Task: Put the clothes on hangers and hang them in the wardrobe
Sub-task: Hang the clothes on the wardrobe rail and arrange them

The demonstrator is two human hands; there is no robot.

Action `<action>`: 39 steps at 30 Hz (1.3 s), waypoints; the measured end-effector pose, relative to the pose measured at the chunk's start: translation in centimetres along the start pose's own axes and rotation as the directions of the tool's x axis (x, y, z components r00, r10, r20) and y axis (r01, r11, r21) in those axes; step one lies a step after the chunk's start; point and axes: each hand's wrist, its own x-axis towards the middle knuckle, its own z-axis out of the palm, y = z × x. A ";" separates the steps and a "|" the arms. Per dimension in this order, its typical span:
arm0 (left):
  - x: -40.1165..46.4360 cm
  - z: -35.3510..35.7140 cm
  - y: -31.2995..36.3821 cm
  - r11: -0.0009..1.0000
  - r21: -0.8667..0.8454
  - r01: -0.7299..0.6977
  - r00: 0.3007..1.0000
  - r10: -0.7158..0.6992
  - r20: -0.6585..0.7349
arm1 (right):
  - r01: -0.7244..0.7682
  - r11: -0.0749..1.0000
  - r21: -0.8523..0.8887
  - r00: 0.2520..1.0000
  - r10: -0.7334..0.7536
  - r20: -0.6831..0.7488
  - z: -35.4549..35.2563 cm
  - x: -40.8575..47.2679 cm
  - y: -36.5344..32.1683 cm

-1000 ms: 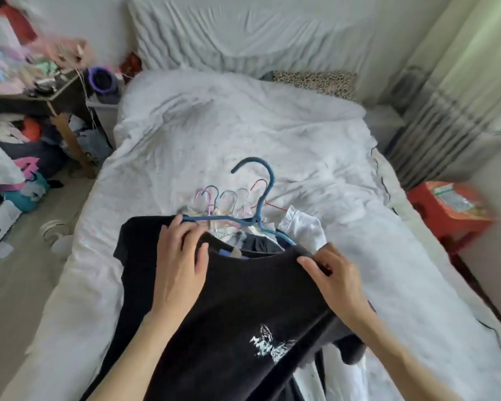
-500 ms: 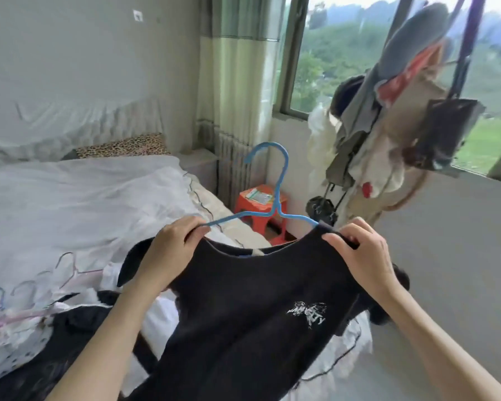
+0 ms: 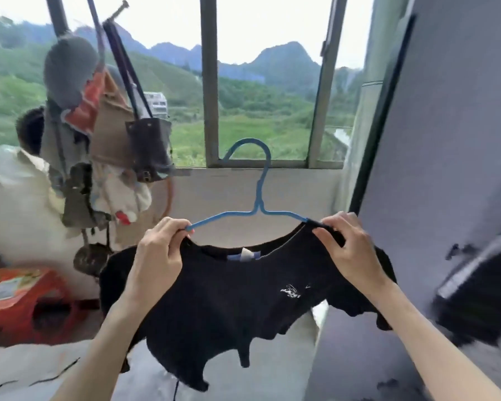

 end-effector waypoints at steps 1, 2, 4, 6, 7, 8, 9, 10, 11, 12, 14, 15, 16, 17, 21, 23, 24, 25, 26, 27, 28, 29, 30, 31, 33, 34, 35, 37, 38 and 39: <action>0.6 1.7 0.5 0.999 -0.050 -0.017 1.000 0.018 0.019 | -0.009 0.994 -0.107 0.998 0.003 -0.057 -1.6 -0.5 1.2; 1.2 3.4 1.0 0.994 -0.102 -0.034 0.998 0.038 0.042 | -0.025 0.976 -0.215 0.995 0.003 -0.102 -3.3 -1.1 2.3; 2.3 6.4 2.1 0.980 -0.196 -0.045 0.992 0.066 0.106 | -0.079 0.934 -0.348 0.989 0.030 -0.142 -6.6 -2.5 3.7; 3.3 9.1 3.6 0.957 -0.288 -0.028 0.979 0.085 0.188 | -0.153 0.916 -0.372 0.984 0.108 -0.140 -9.3 -3.8 3.9; 3.6 10.3 4.5 0.944 -0.328 -0.029 0.969 0.106 0.221 | -0.181 0.908 -0.378 0.981 0.141 -0.131 -10.3 -4.3 3.7; 3.8 11.4 5.4 0.931 -0.363 -0.042 0.960 0.138 0.245 | -0.194 0.893 -0.406 0.980 0.154 -0.129 -11.1 -4.9 3.5; 3.9 12.5 6.4 0.917 -0.395 -0.060 0.949 0.175 0.261 | -0.213 0.867 -0.450 0.976 0.167 -0.140 -11.8 -5.6 3.3; 3.9 13.6 7.3 0.900 -0.430 -0.069 0.941 0.202 0.271 | -0.242 0.845 -0.477 0.969 0.188 -0.159 -12.4 -6.3 3.2; 3.8 14.8 8.2 0.882 -0.468 -0.064 0.934 0.218 0.283 | -0.295 0.825 -0.481 0.954 0.233 -0.186 -13.1 -7.1 2.9; 3.7 16.0 9.2 0.862 -0.504 -0.048 0.926 0.228 0.301 | -0.357 0.808 -0.469 0.933 0.283 -0.222 -13.7 -8.0 2.8; 3.1 18.6 11.0 0.835 -0.550 -0.009 0.896 0.252 0.366 | -0.488 0.741 -0.462 0.871 0.379 -0.312 -15.0 -10.2 2.6; 2.7 20.0 12.1 0.832 -0.555 0.006 0.873 0.266 0.408 | -0.554 0.688 -0.468 0.831 0.431 -0.352 -15.6 -11.3 2.6; 2.1 21.5 13.1 0.833 -0.552 0.017 0.846 0.282 0.453 | -0.613 0.636 -0.469 0.790 0.479 -0.383 -16.2 -12.4 2.6; 1.4 23.0 14.3 0.837 -0.547 0.025 0.811 0.303 0.501 | -0.664 0.580 -0.472 0.748 0.522 -0.411 -16.8 -13.4 2.6; -2.3 28.0 19.6 0.845 -0.534 0.005 0.593 0.428 0.682 | -0.802 0.337 -0.494 0.581 0.632 -0.513 -19.8 -17.2 2.8; -4.1 29.7 22.2 0.816 -0.578 -0.013 0.481 0.512 0.711 | -0.859 0.208 -0.467 0.471 0.677 -0.565 -21.6 -19.0 3.4; -4.9 30.4 23.4 0.798 -0.602 -0.020 0.429 0.551 0.716 | -0.886 0.149 -0.440 0.410 0.696 -0.589 -22.5 -19.9 4.1; -5.6 31.0 24.5 0.781 -0.624 -0.031 0.385 0.585 0.714 | -0.909 0.091 -0.408 0.346 0.712 -0.612 -23.4 -20.7 4.7; -6.2 31.7 25.6 0.761 -0.647 -0.047 0.346 0.620 0.704 | -0.928 0.032 -0.372 0.278 0.723 -0.632 -24.4 -21.4 5.3; -6.7 32.4 26.7 0.738 -0.672 -0.065 0.317 0.654 0.687 | -0.943 -0.023 -0.333 0.211 0.730 -0.649 -25.4 -22.1 5.9; -7.0 33.1 27.8 0.716 -0.694 -0.079 0.294 0.682 0.670 | -0.957 -0.063 -0.283 0.148 0.735 -0.661 -26.2 -22.6 6.5; -7.3 33.7 28.9 0.697 -0.711 -0.090 0.279 0.703 0.654 | -0.969 -0.086 -0.233 0.095 0.740 -0.666 -27.0 -23.1 7.1; -7.3 34.5 30.1 0.687 -0.720 -0.101 0.272 0.715 0.644 | -0.977 -0.099 -0.189 0.054 0.743 -0.667 -27.7 -23.6 7.7; -7.3 35.2 31.2 0.680 -0.725 -0.115 0.281 0.722 0.633 | -0.982 -0.103 -0.156 0.028 0.744 -0.668 -28.3 -24.0 8.4; -6.9 37.0 33.5 0.663 -0.735 -0.142 0.325 0.732 0.598 | -0.991 -0.083 -0.102 0.006 0.747 -0.665 -29.3 -24.3 9.7; -6.6 37.9 34.6 0.653 -0.741 -0.159 0.340 0.741 0.580 | -0.996 -0.062 -0.062 -0.006 0.755 -0.655 -29.7 -24.3 10.3; -6.4 38.7 35.6 0.641 -0.746 -0.179 0.348 0.750 0.562 | -1.000 -0.030 0.005 -0.026 0.771 -0.637 -30.1 -24.4 10.9; -6.2 40.3 37.7 0.630 -0.749 -0.207 0.357 0.761 0.541 | -0.984 0.048 0.173 -0.066 0.801 -0.595 -30.8 -24.4 11.9; -6.2 41.0 38.7 0.629 -0.747 -0.214 0.363 0.761 0.537 | -0.969 0.076 0.233 -0.074 0.814 -0.576 -31.1 -24.3 12.4; -6.4 41.7 39.6 0.630 -0.745 -0.221 0.368 0.761 0.535 | -0.962 0.094 0.255 -0.070 0.822 -0.565 -31.4 -24.1 12.9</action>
